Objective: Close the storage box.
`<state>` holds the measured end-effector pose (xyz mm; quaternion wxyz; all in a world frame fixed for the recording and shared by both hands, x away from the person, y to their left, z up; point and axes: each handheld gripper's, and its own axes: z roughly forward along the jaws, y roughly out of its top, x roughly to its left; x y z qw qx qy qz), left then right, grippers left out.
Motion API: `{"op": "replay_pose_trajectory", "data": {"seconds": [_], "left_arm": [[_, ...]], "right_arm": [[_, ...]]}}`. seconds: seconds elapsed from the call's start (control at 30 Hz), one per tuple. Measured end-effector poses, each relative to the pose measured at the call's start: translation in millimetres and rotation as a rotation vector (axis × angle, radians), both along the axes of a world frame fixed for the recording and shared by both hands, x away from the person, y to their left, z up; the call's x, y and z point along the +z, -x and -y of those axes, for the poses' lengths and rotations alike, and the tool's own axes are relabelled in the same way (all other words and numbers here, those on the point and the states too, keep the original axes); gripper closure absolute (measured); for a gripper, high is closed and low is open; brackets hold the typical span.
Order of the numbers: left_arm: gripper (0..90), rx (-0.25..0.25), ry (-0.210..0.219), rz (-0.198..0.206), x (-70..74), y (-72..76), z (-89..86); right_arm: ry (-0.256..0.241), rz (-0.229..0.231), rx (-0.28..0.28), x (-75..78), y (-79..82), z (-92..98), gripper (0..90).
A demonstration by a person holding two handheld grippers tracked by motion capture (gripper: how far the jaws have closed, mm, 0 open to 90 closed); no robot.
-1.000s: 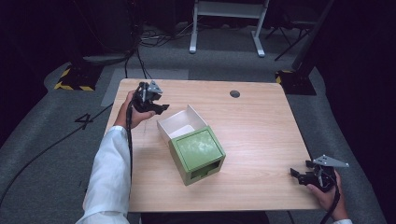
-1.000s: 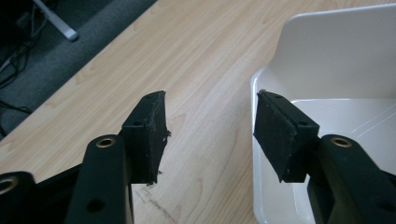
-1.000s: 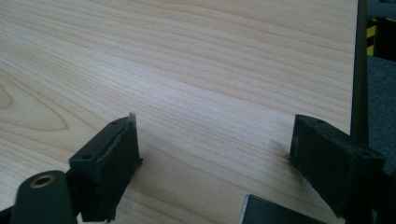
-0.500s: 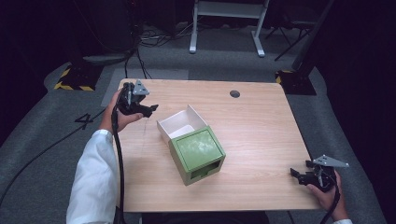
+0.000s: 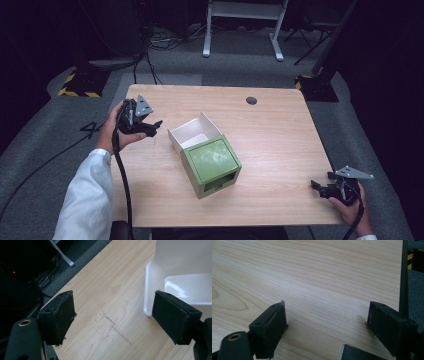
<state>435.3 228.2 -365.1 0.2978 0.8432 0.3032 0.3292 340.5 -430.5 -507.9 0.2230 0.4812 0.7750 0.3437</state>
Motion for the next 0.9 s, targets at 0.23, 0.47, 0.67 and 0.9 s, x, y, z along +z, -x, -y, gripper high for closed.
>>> {"op": "replay_pose_trajectory", "data": {"seconds": [0.23,0.47,0.67,0.9], "left_arm": [[18.8,0.0,-0.012,0.008,-9.6,23.0,-0.4],[18.7,-0.04,0.084,-0.109,-21.9,39.3,-3.1],[17.8,0.01,0.023,-0.045,-50.4,56.3,-2.4],[18.5,-0.007,0.141,-0.192,-79.1,66.5,-10.3]], "right_arm": [[0.0,0.0,0.0,0.0,0.0,0.0,15.9],[0.0,0.0,0.0,0.0,0.0,0.0,15.9],[0.0,0.001,0.0,0.0,0.0,0.0,15.9],[0.001,0.001,0.0,0.0,0.0,0.0,15.9]]}}
